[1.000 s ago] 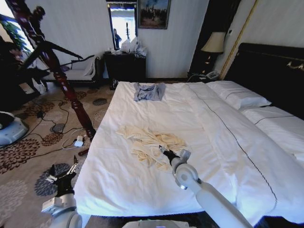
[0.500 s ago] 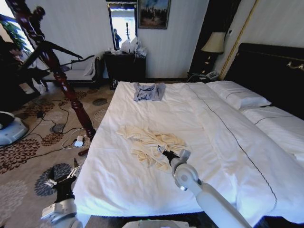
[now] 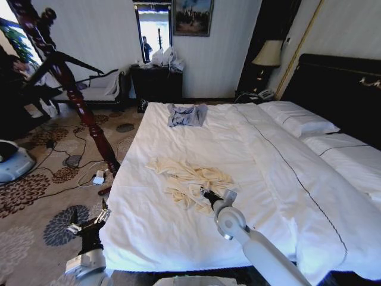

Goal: Pick up the clothes from the bed and hang them on the clothes hanger.

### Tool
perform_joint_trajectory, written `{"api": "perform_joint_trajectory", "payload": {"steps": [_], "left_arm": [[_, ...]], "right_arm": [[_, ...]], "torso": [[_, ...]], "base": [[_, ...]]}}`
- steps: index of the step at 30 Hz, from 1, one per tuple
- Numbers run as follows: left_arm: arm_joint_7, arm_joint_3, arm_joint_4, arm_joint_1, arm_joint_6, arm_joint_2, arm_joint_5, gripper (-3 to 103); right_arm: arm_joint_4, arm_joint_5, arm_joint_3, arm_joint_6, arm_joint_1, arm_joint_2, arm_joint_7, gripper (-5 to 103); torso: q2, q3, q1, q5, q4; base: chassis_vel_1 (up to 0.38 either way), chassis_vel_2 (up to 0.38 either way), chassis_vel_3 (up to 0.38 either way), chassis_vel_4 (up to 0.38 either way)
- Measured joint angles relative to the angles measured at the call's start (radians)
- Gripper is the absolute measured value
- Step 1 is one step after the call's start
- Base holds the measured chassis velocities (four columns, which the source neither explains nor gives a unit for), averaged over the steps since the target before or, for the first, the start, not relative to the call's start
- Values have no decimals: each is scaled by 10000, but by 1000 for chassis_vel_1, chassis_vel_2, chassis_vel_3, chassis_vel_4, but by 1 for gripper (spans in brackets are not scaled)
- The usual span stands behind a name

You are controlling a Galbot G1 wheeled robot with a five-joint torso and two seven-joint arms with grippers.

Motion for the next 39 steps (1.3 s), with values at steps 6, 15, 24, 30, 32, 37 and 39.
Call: {"api": "perform_joint_trajectory", "payload": {"steps": [6, 15, 24, 30, 32, 37, 39], "left_arm": [[-56, -160, -12, 45, -34, -10, -41, 100], [-76, -49, 150, -105, -38, -18, -8, 100], [-163, 67, 213, -365, 83, 55, 31, 100], [-177, 44, 325, -430, 90, 88, -56, 100], [-177, 25, 372, -441, 89, 103, -97, 100], [-187, -31, 431, -454, 77, 90, -147, 100], [-187, -95, 462, -437, 48, 70, -156, 100]], "right_arm": [[165, -1280, 157, -121, -293, -603, -756, 24], [1066, -1890, 1400, -238, -1251, -1664, -1742, 1], [2241, -2043, 3953, -330, -3400, -4162, -925, 0], [2638, -1895, 4917, -955, -4516, -4937, 283, 0], [2697, -1878, 4982, -1534, -4795, -5126, 983, 0], [2490, -2058, 4551, -2273, -4651, -5148, 1898, 1], [2750, -1871, 4343, -2504, -4631, -5209, 1995, 7]], "torso": [[0, 0, 0, -1, -2], [0, 0, -1, 0, -1], [2, -1, 0, 0, -1], [1, 0, -1, -2, -2], [1, -1, -2, -1, -4], [1, 0, 0, 2, 0], [1, 0, -1, 3, -3]], "base": [[0, 0, 0, 0], [0, 0, 0, 0], [0, 0, 0, 0], [0, 0, 0, 0], [0, 0, 0, 0], [0, 0, 0, 0], [0, 0, 0, 0]]}}
